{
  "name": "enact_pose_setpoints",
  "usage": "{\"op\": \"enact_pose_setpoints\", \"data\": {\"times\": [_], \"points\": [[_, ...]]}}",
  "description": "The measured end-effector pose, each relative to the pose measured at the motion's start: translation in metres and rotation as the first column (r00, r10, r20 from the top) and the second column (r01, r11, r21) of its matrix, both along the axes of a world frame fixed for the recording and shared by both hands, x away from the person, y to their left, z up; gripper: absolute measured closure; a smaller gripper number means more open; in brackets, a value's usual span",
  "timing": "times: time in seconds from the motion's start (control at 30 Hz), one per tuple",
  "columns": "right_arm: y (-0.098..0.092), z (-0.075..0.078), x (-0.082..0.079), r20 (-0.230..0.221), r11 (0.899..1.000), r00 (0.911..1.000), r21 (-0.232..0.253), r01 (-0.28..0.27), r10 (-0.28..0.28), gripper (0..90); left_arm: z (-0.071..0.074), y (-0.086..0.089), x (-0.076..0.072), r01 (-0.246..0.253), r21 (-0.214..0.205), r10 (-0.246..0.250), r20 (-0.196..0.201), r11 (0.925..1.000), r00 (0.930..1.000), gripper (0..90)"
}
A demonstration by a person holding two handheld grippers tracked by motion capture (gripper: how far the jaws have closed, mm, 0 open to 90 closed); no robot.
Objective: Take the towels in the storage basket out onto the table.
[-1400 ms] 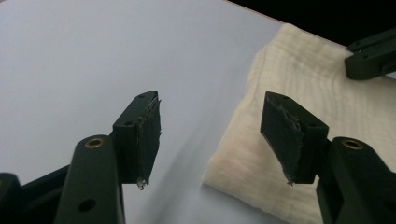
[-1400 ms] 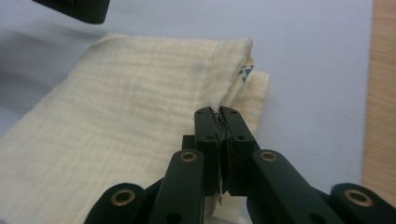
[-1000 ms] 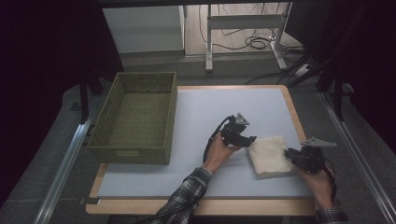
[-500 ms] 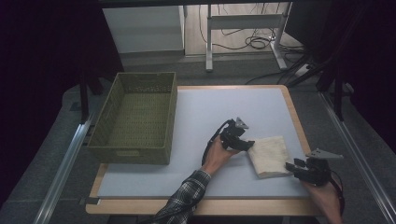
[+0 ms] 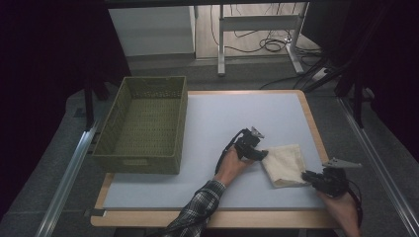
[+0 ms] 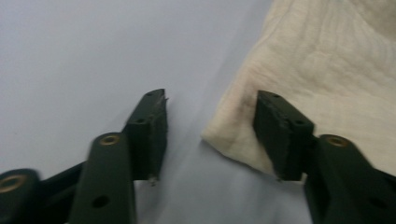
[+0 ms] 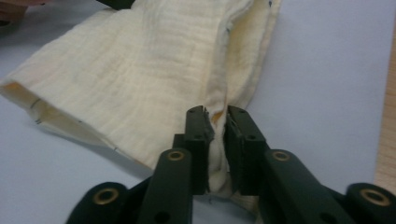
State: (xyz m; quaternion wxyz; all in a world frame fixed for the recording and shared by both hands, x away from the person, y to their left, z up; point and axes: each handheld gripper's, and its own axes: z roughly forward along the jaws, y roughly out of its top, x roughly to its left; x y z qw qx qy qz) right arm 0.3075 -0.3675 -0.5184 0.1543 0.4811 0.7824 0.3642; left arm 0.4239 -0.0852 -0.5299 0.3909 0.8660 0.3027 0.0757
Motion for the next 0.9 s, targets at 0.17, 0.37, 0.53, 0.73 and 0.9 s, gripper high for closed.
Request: {"op": "enact_pose_setpoints", "data": {"times": [0.17, 0.37, 0.53, 0.73, 0.9], "points": [[0.0, 0.0, 0.0, -0.006, 1.0, 0.9999, 0.025, 0.009, -0.009, 83.1, 0.001, -0.001, -0.002, 0.046, -0.052, -0.05, -0.064, 0.9976, 0.9967, 74.7], [-0.002, 0.005, -0.001, -0.011, 0.998, 0.9999, 0.066, 0.004, -0.004, 83.7, 0.011, -0.003, -0.007, 0.057, -0.003, -0.057, 0.017, 0.9984, 0.9982, 83.6], [0.001, 0.016, -0.001, 0.013, 0.995, 0.9998, 0.102, -0.016, 0.015, 83.7, 0.028, 0.006, -0.008, 0.042, -0.009, -0.041, 0.055, 0.9991, 0.9976, 83.2], [0.012, 0.027, 0.003, 0.039, 0.991, 0.9984, 0.123, -0.046, 0.042, 83.7, 0.043, 0.02, -0.009, 0.026, 0.0, -0.026, 0.092, 0.9997, 0.9954, 82.9], [0.025, 0.035, 0.008, 0.052, 0.989, 0.9965, 0.127, -0.072, 0.066, 83.6, 0.056, 0.033, -0.009, 0.011, 0.013, -0.012, 0.113, 0.9999, 0.9935, 82.7]]}}
